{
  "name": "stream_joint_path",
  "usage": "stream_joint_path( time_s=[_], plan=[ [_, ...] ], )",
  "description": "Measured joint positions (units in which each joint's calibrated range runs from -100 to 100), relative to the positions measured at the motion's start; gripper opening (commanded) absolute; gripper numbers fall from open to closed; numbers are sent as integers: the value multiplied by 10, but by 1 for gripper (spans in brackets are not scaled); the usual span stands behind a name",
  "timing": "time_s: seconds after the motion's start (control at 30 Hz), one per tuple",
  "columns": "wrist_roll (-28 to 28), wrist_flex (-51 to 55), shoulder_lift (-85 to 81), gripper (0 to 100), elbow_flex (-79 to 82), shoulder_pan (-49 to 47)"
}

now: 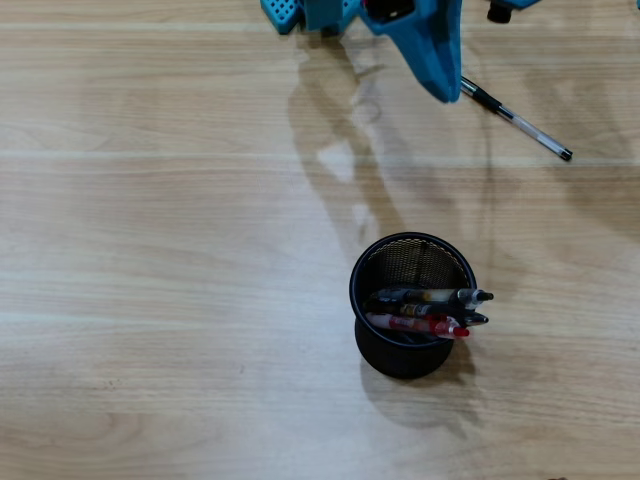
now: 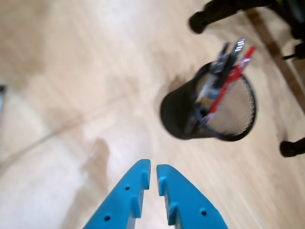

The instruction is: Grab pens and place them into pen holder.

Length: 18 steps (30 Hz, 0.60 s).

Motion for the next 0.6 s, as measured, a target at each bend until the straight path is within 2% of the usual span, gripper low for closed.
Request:
stream_joint_path(
  time_s=[0.1, 0.3, 0.6],
  plan=[
    [0, 37, -12, 3, 0, -56],
    [-1, 47, -9, 3, 12, -158],
    [-55, 47, 72, 3, 11, -272]
  ],
)
